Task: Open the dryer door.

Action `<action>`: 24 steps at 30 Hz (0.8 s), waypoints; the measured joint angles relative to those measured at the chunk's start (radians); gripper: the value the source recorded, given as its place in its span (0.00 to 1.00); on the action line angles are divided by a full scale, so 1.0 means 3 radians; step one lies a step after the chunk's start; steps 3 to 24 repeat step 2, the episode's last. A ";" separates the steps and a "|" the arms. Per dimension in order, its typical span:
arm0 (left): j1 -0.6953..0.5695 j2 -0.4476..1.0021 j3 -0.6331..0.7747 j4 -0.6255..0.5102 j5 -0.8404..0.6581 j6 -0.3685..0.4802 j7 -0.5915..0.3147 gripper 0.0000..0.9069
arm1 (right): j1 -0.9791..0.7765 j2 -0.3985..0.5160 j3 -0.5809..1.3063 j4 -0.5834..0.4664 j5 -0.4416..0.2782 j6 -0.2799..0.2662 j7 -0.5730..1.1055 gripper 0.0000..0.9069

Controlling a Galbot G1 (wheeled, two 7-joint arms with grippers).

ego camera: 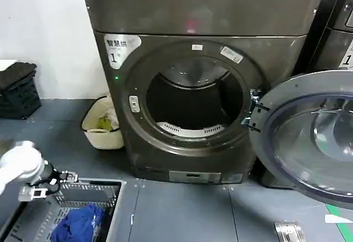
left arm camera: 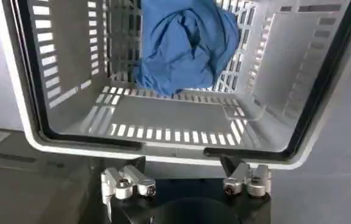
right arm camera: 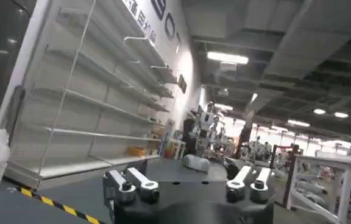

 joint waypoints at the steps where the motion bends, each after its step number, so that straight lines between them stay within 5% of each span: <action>1: 0.0012 0.0006 -0.0012 -0.0004 0.0000 0.0000 0.0000 1.00 | 0.0000 0.0000 0.0000 0.0000 0.0000 0.0001 0.0000 1.00; 24: 0.0031 0.0013 -0.0026 -0.0009 0.0000 0.0000 0.0000 1.00 | 0.0000 0.0000 -0.0001 0.0000 0.0000 0.0002 -0.0001 1.00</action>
